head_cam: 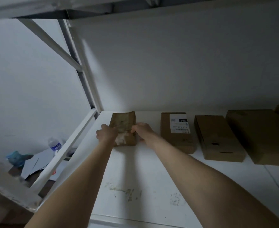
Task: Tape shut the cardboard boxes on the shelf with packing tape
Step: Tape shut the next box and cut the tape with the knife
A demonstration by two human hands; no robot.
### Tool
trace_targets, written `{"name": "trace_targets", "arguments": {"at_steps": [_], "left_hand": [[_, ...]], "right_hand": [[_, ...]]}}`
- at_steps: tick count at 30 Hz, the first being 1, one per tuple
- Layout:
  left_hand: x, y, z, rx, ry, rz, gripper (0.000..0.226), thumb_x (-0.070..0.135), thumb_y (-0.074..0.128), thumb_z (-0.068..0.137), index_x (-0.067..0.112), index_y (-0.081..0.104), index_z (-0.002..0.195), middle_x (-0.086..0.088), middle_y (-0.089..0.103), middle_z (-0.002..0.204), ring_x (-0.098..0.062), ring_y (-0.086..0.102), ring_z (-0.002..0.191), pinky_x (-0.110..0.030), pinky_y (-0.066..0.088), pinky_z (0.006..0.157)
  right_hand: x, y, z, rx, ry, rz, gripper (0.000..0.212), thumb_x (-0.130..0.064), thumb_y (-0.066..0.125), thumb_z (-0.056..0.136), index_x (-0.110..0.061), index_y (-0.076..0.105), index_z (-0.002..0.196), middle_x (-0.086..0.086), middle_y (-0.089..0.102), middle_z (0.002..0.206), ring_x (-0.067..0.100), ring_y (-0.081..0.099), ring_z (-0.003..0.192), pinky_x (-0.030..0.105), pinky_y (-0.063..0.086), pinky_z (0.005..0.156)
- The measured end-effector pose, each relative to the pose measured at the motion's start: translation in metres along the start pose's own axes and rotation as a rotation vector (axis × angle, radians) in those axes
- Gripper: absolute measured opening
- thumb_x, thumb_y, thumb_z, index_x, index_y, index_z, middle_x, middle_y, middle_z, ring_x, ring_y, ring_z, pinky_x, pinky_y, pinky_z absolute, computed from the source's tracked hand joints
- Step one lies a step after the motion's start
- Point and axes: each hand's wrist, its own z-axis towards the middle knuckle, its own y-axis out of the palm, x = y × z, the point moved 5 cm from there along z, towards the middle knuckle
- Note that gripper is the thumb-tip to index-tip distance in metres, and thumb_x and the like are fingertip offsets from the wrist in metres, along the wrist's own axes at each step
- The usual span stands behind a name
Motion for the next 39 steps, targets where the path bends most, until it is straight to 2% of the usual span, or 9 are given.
{"name": "trace_targets", "arguments": {"at_steps": [4,7,13,20,22,27,32,35,39], "left_hand": [[0.055,0.007,-0.027,0.092,0.261,0.089,0.049,0.008,0.044,0.090,0.011,0.043,0.139,-0.019,0.036,0.142,-0.036,0.032,0.131,-0.045,0.034,0.105],[0.089,0.044,-0.051,-0.029,0.368,0.088,0.039,0.016,0.048,0.091,0.015,0.054,0.129,-0.019,0.043,0.135,-0.037,0.044,0.122,-0.041,0.038,0.105],[0.145,0.136,-0.139,-0.312,0.528,0.072,0.027,0.020,0.057,0.088,0.019,0.065,0.114,-0.016,0.057,0.123,-0.034,0.058,0.109,-0.040,0.049,0.096],[0.199,0.225,-0.290,-0.451,0.758,0.071,0.027,0.016,0.054,0.091,0.010,0.067,0.115,-0.015,0.063,0.123,-0.031,0.052,0.118,-0.037,0.043,0.100],[0.214,0.247,-0.339,-0.449,0.832,0.110,0.030,0.015,0.047,0.095,0.005,0.067,0.115,-0.018,0.062,0.124,-0.035,0.053,0.117,-0.037,0.042,0.099],[0.232,0.300,-0.439,-0.513,0.934,0.139,0.027,0.007,0.043,0.092,0.000,0.067,0.100,-0.020,0.065,0.111,-0.035,0.057,0.110,-0.034,0.045,0.084],[0.235,0.346,-0.503,-0.613,0.910,0.126,0.029,0.011,0.048,0.091,0.001,0.066,0.112,-0.021,0.064,0.116,-0.033,0.058,0.109,-0.032,0.046,0.083],[0.241,0.371,-0.528,-0.638,0.939,0.121,0.033,0.009,0.049,0.091,0.008,0.063,0.121,-0.013,0.061,0.126,-0.026,0.052,0.121,-0.029,0.042,0.098],[0.255,0.408,-0.539,-0.621,0.972,0.169,0.033,0.011,0.048,0.090,0.014,0.063,0.119,-0.011,0.056,0.130,-0.026,0.054,0.116,-0.029,0.044,0.093]], "right_hand": [[-0.017,-0.045,-0.006,0.190,-0.150,-0.107,0.051,-0.012,0.055,0.088,-0.009,0.048,0.139,0.010,0.051,0.139,0.024,0.052,0.120,0.024,0.048,0.093],[-0.026,-0.091,-0.025,0.282,-0.208,-0.095,0.050,-0.010,0.054,0.091,-0.007,0.046,0.140,0.009,0.053,0.135,0.015,0.051,0.098,0.011,0.044,0.053],[-0.016,-0.199,-0.077,0.479,-0.238,-0.145,0.045,-0.015,0.056,0.093,-0.007,0.051,0.137,0.010,0.052,0.139,0.023,0.052,0.123,0.021,0.039,0.086],[0.010,-0.341,-0.169,0.683,-0.208,-0.204,0.036,-0.023,0.058,0.092,-0.008,0.062,0.124,0.010,0.060,0.131,0.028,0.055,0.121,0.031,0.044,0.101],[0.021,-0.379,-0.201,0.712,-0.192,-0.221,0.032,-0.024,0.053,0.096,-0.003,0.065,0.117,0.016,0.062,0.126,0.033,0.056,0.118,0.040,0.044,0.101],[0.062,-0.472,-0.276,0.847,-0.155,-0.130,0.028,-0.015,0.055,0.090,-0.011,0.068,0.115,0.012,0.065,0.120,0.030,0.059,0.113,0.024,0.041,0.078],[0.097,-0.538,-0.314,0.873,-0.098,-0.096,0.035,-0.011,0.056,0.089,-0.008,0.063,0.124,0.010,0.061,0.130,0.027,0.055,0.119,0.031,0.043,0.098],[0.116,-0.573,-0.323,0.903,-0.053,-0.079,0.035,-0.009,0.055,0.088,-0.006,0.063,0.122,0.011,0.063,0.125,0.030,0.057,0.115,0.032,0.045,0.096],[0.139,-0.621,-0.312,0.953,0.028,-0.060,0.042,-0.021,0.056,0.085,-0.010,0.060,0.125,0.014,0.063,0.123,0.034,0.061,0.108,0.038,0.052,0.092]]}}
